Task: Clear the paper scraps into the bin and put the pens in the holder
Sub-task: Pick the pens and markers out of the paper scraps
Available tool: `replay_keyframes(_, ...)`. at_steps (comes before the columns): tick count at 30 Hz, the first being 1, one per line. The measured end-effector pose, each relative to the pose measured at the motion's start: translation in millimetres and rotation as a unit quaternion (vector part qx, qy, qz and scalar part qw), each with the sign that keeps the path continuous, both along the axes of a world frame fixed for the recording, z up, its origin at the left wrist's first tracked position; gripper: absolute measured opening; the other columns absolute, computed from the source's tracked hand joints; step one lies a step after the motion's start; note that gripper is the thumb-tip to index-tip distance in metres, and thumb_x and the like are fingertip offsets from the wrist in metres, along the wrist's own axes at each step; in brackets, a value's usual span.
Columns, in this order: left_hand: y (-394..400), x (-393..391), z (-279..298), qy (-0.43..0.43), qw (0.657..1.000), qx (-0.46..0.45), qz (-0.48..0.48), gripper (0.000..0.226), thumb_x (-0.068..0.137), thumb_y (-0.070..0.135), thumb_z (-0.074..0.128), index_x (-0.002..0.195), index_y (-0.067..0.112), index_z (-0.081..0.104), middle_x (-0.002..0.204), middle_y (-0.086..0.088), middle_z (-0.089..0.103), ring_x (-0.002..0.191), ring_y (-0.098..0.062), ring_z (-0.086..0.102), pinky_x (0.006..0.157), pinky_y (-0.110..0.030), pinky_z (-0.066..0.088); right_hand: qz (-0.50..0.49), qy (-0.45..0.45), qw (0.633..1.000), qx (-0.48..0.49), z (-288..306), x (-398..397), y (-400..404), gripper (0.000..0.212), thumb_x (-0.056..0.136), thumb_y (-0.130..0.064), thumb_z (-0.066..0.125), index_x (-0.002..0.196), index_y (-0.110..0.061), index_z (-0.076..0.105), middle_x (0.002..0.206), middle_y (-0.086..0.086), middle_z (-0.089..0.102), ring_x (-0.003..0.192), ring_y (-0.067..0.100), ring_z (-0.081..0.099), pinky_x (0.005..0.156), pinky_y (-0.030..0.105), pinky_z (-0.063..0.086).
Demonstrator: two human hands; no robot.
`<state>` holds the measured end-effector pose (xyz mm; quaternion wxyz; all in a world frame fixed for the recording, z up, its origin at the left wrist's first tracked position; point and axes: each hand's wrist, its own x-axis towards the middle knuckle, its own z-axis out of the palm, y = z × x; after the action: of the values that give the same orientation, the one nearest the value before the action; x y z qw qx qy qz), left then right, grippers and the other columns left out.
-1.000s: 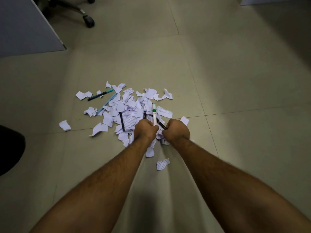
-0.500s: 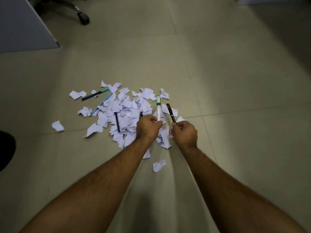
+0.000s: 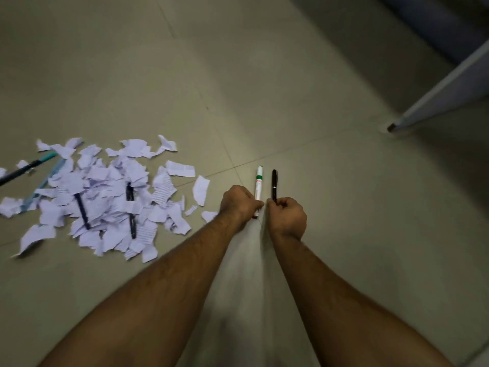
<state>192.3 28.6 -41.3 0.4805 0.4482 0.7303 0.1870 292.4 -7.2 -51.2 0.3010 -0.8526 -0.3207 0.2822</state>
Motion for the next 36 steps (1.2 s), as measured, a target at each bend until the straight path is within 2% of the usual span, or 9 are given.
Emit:
replay_keyframes(3,0.2,11.0,0.9,0.041,0.999,0.019,-0.025,0.034,0.072,0.036,0.085,0.085,0.011,0.067,0.082,-0.007,0.070,0.075,-0.024,0.067,0.063,-0.027,0.049,0.017,-0.025,0.999,-0.024,-1.9,12.6,-3.8,0.032,0.083,-0.042,0.074,0.102,-0.017,0.069,0.098,0.003,0.072,0.091,0.026,0.067,0.072,0.024,0.043)
replay_keyframes(6,1.1,8.1,3.4,0.034,0.999,0.013,-0.024,0.035,0.073,0.045,0.081,0.083,0.014,0.067,0.080,-0.006,0.071,0.076,-0.025,0.068,0.068,-0.030,0.055,-0.008,-0.018,1.000,-0.018,-0.3,8.2,-4.5,0.033,0.082,-0.044,0.074,0.100,-0.018,0.067,0.096,0.002,0.071,0.089,0.025,0.067,0.071,0.027,0.046)
replay_keyframes(10,-0.8,-14.9,4.6,0.031,0.999,0.036,-0.013,0.023,0.081,0.039,0.073,0.072,0.019,0.065,0.083,-0.006,0.072,0.077,-0.025,0.066,0.071,-0.032,0.056,-0.044,-0.017,0.998,0.037,3.8,-11.3,-11.4,0.024,0.084,-0.044,0.068,0.086,-0.021,0.063,0.085,-0.002,0.069,0.081,0.024,0.065,0.068,0.027,0.048)
replay_keyframes(15,-7.8,-76.3,7.2,0.019,0.995,0.081,0.063,0.020,0.083,0.029,0.069,0.067,0.018,0.067,0.073,0.000,0.071,0.074,-0.023,0.068,0.075,-0.035,0.058,0.053,0.001,0.995,0.085,17.4,-74.9,-6.5,0.022,0.084,-0.043,0.068,0.081,-0.021,0.066,0.076,-0.004,0.070,0.075,0.022,0.066,0.071,0.031,0.054)
replay_keyframes(20,-15.2,-163.7,14.9,-0.003,0.984,0.102,0.149,0.016,0.085,0.024,0.068,0.071,0.017,0.064,0.070,-0.006,0.069,0.068,-0.027,0.067,0.067,-0.043,0.061,0.132,0.065,0.986,0.075,40.0,-157.0,-2.0,0.015,0.087,-0.033,0.067,0.085,-0.018,0.071,0.087,0.001,0.074,0.086,0.024,0.068,0.071,0.025,0.044)
replay_keyframes(23,-28.5,-205.0,18.0,0.042,0.974,0.113,0.190,0.010,0.084,0.023,0.066,0.077,0.015,0.067,0.079,-0.005,0.071,0.079,-0.027,0.068,0.072,-0.035,0.058,0.210,0.077,0.974,0.043,38.7,-193.3,-1.4,0.017,0.087,-0.033,0.065,0.091,-0.018,0.073,0.094,0.001,0.075,0.091,0.024,0.068,0.075,0.025,0.046)
replay_keyframes(26,-49.2,-242.4,21.0,0.110,0.956,0.118,0.244,0.006,0.081,0.019,0.065,0.078,0.014,0.068,0.082,-0.004,0.070,0.081,-0.024,0.063,0.069,-0.024,0.043,0.281,0.071,0.957,0.022,32.5,-227.9,1.5,0.019,0.085,-0.035,0.066,0.094,-0.020,0.074,0.098,0.001,0.076,0.096,0.024,0.068,0.082,0.028,0.050)
replay_keyframes(31,-72.3,-275.1,26.5,0.118,0.918,0.107,0.362,0.012,0.081,0.021,0.066,0.083,0.010,0.063,0.081,-0.006,0.065,0.078,-0.027,0.057,0.066,-0.024,0.036,0.350,0.024,0.936,0.012,23.6,-262.1,0.1,0.027,0.087,-0.038,0.068,0.106,-0.019,0.070,0.108,0.006,0.073,0.103,0.028,0.066,0.087,0.032,0.050)
replay_keyframes(36,-69.0,-289.3,10.1,0.146,0.954,0.014,0.260,0.020,0.087,0.029,0.062,0.094,0.013,0.072,0.101,-0.009,0.073,0.095,-0.031,0.066,0.077,-0.028,0.051,0.379,-0.049,0.922,-0.062,13.2,-268.8,-4.5,0.032,0.086,-0.027,0.064,0.114,-0.014,0.063,0.119,0.012,0.066,0.111,0.034,0.062,0.090,0.035,0.050)
